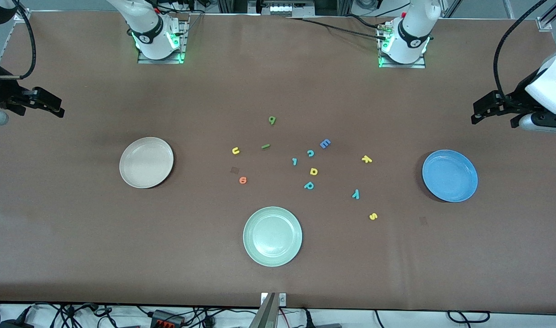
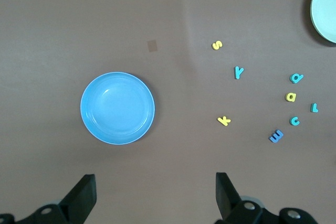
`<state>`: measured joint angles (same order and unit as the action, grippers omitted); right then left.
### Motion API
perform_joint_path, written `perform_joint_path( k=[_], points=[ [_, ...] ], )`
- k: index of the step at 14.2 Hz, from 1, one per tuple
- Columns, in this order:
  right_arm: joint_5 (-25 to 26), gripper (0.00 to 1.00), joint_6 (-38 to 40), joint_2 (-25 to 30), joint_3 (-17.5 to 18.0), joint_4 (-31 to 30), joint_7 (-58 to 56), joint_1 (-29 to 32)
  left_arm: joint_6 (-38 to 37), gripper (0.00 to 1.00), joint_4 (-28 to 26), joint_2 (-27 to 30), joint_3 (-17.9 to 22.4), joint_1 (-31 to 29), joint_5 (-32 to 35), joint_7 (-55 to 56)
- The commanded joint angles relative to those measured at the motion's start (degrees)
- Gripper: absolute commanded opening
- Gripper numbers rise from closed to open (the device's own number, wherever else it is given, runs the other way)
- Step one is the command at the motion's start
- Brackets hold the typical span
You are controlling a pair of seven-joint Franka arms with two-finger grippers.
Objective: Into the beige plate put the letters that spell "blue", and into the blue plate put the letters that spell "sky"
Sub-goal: 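Move the right gripper from rest toward the scattered letters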
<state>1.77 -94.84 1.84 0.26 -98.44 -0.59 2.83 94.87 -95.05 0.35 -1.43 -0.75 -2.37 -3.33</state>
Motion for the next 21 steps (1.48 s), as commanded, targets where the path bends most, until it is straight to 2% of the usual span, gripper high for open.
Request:
perform_joint_path(
  k=[1, 12, 15, 18, 21],
  points=[
    [0.69, 1.00, 0.36, 0.97, 0.45, -0.79, -0.81, 0.34, -1.01, 1.00, 1.71, -0.71, 0.11, -0.04, 0.00, -0.62],
    [0.52, 1.00, 0.36, -0.16, 0.62, -1.05, -0.73, 0.16, -1.01, 1.00, 1.71, -0.71, 0.20, -0.31, 0.00, -0.98],
    [-0.01, 1.00, -0.34, -3.85, 0.71, -3.42, -0.64, -3.60, -1.01, 1.00, 1.79, -1.06, 0.20, -0.13, 0.00, -0.89],
    [-1.24, 1.00, -2.36, -8.86, 0.71, -4.30, 0.33, -10.28, -1.01, 1.00, 2.32, -1.32, 0.11, -0.04, 0.00, -0.89],
    [-3.96, 1.00, -11.03, -10.01, 0.71, -10.51, 3.48, -15.03, -1.09, 1.00, 2.32, -1.32, 0.11, -0.13, 0.00, -0.89]
  ],
)
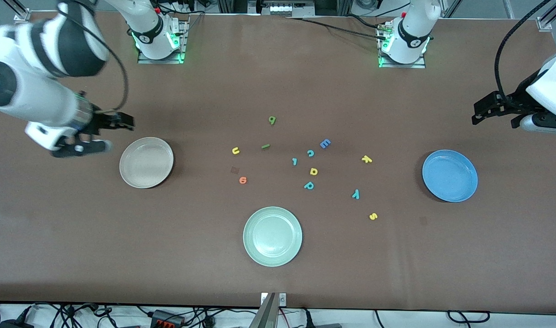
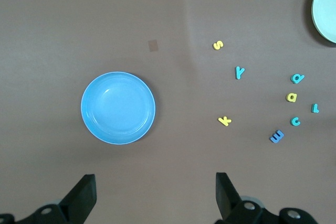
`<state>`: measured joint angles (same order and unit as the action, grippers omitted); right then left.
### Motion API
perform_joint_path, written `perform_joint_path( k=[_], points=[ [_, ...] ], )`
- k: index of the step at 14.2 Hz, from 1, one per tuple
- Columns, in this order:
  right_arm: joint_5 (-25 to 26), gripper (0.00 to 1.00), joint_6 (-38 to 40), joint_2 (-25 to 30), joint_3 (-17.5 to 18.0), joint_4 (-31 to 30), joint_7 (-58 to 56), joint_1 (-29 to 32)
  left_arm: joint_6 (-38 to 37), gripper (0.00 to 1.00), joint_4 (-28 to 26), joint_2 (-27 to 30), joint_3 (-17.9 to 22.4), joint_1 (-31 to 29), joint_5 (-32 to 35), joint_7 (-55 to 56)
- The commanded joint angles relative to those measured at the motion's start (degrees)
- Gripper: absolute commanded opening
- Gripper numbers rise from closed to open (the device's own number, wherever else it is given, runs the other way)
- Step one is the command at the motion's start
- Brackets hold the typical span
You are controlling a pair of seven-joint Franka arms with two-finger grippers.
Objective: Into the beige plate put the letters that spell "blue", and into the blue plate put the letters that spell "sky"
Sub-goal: 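Move the right gripper from rest toward the scattered letters, then lower the right gripper over the yellow letter u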
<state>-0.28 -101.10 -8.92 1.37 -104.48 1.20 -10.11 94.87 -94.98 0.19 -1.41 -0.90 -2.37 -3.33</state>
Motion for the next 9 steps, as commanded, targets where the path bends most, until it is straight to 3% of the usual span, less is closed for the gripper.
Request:
perform_joint_path(
  k=[1, 9],
  points=[
    [-2.00, 1.00, -8.20, 0.57, -0.40, -6.51, 1.97, -4.54, -1.09, 1.00, 2.26, -1.16, 0.18, -0.06, 0.00, -0.89],
    [-2.01, 1.00, -24.73, -12.69, -0.49, -7.06, 19.00, -17.91, -1.01, 1.00, 2.34, -1.16, 0.09, 0.46, -0.09, -0.53]
  ],
)
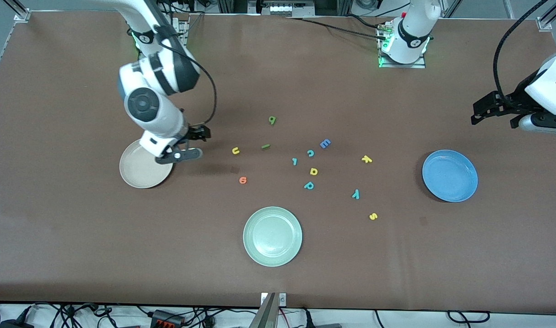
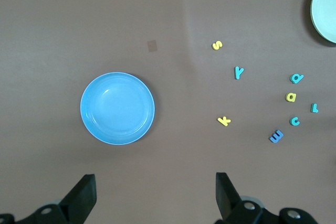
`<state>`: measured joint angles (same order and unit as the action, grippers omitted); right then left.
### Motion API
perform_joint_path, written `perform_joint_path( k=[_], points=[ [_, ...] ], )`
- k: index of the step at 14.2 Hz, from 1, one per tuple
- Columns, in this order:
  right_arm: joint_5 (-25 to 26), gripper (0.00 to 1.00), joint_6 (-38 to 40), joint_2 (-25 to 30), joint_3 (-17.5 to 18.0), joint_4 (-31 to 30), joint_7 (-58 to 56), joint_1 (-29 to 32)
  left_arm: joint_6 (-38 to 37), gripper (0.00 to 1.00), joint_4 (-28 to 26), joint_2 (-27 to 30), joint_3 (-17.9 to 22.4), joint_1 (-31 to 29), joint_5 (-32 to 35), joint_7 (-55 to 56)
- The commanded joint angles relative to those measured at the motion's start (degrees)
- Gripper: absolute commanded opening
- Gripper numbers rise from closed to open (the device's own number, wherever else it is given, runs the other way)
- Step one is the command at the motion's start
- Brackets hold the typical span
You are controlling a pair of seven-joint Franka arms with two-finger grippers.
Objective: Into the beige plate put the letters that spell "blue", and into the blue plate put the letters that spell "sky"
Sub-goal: 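Lower the right gripper over the yellow letter u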
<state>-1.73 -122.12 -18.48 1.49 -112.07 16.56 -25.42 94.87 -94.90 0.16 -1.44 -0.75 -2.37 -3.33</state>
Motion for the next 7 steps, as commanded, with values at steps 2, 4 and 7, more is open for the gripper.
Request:
perform_joint_path(
  k=[2, 4, 7],
  points=[
    [-0.56, 1.00, -6.90, -5.94, -0.61, 1.76, 7.06, -4.37, -1.01, 1.00, 2.26, -1.13, 0.12, 0.31, -0.09, -0.53],
    [-0.38, 1.00, -7.96, -9.54, -0.69, 4.39, 10.32, -7.17, -1.01, 1.00, 2.35, -1.13, 0.12, 0.31, -0.09, -0.53],
    [0.14, 1.00, -11.38, -12.97, -0.78, 4.93, 12.88, -9.29, -1.01, 1.00, 2.52, -1.13, 0.12, 0.40, -0.09, -0.45]
  ],
)
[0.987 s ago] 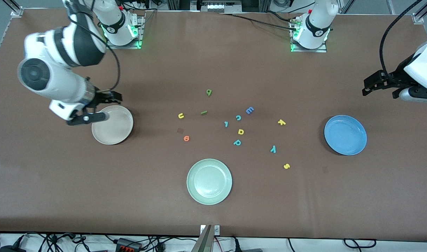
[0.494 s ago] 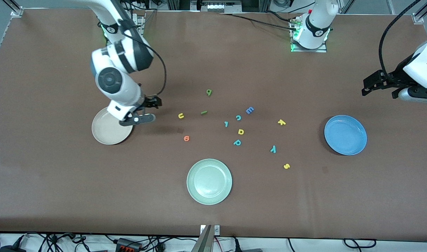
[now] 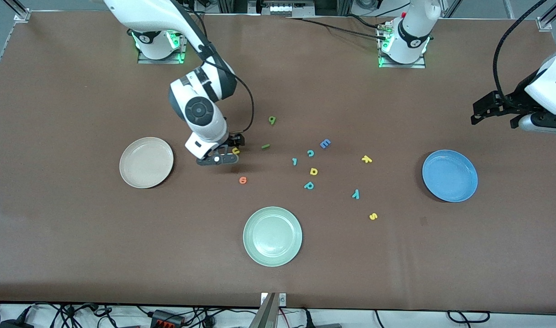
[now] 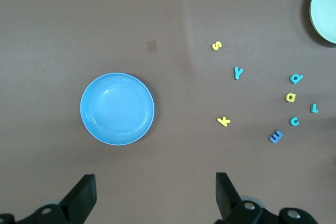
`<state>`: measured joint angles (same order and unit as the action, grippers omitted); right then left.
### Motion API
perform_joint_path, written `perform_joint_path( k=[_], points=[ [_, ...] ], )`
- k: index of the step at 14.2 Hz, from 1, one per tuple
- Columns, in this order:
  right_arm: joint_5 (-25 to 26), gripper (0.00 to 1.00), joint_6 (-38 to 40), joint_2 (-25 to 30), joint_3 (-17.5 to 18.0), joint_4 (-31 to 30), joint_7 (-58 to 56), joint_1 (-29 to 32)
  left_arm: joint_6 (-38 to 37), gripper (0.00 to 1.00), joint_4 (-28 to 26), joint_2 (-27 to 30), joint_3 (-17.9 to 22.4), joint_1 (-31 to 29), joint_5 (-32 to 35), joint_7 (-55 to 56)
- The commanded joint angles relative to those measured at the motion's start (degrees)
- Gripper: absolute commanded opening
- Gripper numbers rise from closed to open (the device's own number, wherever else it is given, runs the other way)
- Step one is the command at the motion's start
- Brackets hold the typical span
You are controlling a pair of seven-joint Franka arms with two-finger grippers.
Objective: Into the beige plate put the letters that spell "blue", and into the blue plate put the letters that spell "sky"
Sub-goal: 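Lower the right gripper over the yellow letter u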
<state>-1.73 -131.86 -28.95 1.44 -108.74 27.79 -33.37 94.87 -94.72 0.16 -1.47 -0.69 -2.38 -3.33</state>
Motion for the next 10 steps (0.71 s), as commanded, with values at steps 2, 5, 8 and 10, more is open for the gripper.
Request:
perform_joint_path(
  k=[2, 5, 8, 10],
  points=[
    [0.58, 1.00, -2.52, -4.00, -0.91, 1.60, 1.57, -2.30, -1.09, 1.00, 2.34, -1.13, 0.15, 0.34, -0.09, -0.45],
    [0.58, 1.00, -3.31, -5.24, -0.91, 2.13, 1.57, -2.31, -1.53, 1.00, 2.17, -1.39, 0.15, 0.16, -0.17, -0.80],
    [0.67, 0.91, -3.40, -6.03, -0.83, 2.13, 0.95, -2.31, -0.75, 1.00, 2.43, -4.10, 0.15, 0.16, -1.32, -0.62],
    [0.58, 0.88, -3.49, -6.47, -0.83, 2.13, 0.95, -2.75, -0.74, 1.00, 2.52, -5.78, 0.15, 0.42, -1.40, -0.54]
  ],
)
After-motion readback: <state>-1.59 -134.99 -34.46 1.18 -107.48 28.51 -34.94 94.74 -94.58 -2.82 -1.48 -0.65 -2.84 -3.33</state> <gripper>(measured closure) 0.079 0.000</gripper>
